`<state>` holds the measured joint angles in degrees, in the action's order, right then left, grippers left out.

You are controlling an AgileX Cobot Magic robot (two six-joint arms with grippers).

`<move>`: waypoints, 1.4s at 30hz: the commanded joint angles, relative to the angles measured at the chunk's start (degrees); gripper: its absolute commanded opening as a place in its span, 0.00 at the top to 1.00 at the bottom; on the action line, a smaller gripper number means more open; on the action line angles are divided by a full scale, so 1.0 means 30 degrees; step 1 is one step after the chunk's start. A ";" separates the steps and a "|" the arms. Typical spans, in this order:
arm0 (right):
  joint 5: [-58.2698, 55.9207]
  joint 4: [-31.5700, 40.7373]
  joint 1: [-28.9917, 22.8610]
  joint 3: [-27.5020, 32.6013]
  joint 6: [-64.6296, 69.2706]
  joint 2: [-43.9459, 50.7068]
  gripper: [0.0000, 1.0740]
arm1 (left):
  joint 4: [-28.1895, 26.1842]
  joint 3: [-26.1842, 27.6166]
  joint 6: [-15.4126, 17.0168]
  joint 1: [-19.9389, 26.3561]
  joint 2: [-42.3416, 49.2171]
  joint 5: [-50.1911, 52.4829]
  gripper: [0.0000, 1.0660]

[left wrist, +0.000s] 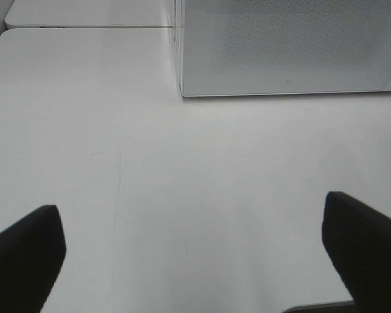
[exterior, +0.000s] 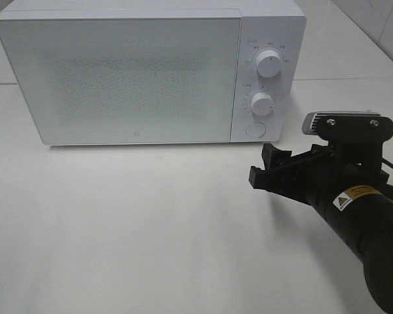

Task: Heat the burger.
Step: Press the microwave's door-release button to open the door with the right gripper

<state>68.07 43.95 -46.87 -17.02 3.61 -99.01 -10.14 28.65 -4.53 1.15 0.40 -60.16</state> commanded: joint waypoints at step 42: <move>-0.0439 0.1910 0.0000 -0.2655 2.2498 -0.1948 1.00 | 0.0000 -0.0038 0.0019 0.0019 0.0439 0.0267 0.06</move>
<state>66.92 50.19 -46.87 -23.43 71.05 -103.13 -10.14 28.65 -4.53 1.15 0.40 -60.16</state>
